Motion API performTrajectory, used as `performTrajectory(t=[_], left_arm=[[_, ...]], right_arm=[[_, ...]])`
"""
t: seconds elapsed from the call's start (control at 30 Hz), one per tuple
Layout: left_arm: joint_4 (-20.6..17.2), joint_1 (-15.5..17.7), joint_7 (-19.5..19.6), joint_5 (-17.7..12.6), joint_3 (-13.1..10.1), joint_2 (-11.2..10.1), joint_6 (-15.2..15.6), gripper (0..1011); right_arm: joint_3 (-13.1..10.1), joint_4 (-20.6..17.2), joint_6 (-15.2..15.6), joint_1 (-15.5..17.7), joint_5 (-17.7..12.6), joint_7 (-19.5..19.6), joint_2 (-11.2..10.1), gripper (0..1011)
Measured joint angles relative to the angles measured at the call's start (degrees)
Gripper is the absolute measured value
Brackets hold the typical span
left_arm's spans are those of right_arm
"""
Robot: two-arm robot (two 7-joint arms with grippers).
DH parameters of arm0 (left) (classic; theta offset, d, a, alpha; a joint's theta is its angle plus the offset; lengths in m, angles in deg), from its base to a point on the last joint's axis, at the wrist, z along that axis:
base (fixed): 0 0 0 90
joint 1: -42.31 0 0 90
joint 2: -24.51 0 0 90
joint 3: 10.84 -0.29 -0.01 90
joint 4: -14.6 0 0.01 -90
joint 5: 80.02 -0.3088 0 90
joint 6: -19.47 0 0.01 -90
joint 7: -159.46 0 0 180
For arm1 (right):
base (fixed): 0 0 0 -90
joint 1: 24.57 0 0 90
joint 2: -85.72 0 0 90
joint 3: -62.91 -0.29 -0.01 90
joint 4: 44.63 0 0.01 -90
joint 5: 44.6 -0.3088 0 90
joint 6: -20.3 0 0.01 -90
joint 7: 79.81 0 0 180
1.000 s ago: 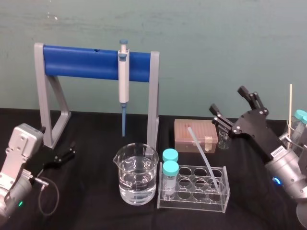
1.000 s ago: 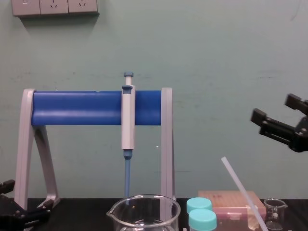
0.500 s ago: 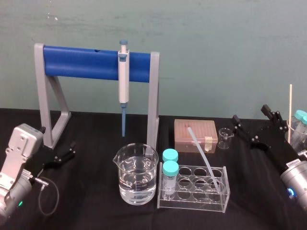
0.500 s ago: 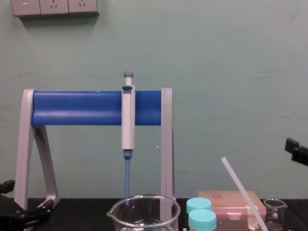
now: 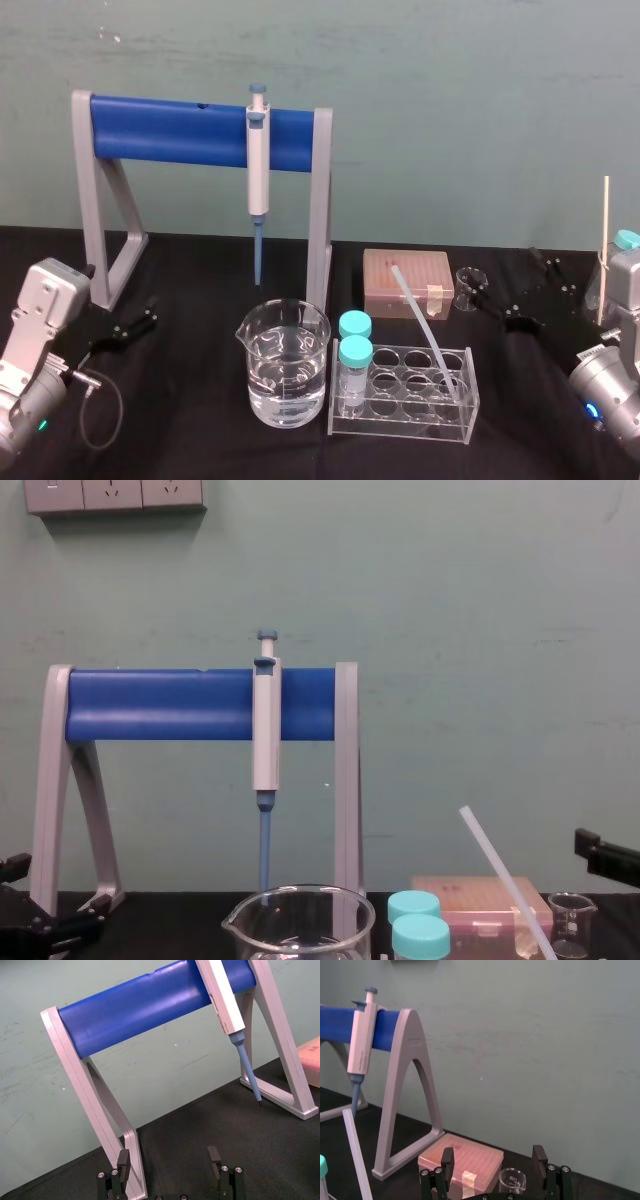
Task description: Pick up the stirring rod with one hand, then place it down.
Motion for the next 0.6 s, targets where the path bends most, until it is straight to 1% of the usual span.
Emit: performTrajectory(t=[0.07, 0.6], left_arm=[[0.0, 0.0, 0.0, 0.0, 0.0, 0.0, 0.0, 1000], [0.0, 0.0, 0.0, 0.0, 0.0, 0.0, 0.0, 1000]], right_arm=[[0.11, 0.33, 0.38, -0.24, 0.03, -0.09, 0.03, 1000], [0.0, 0.0, -0.16, 0.02, 0.0, -0.18, -0.01, 1000]])
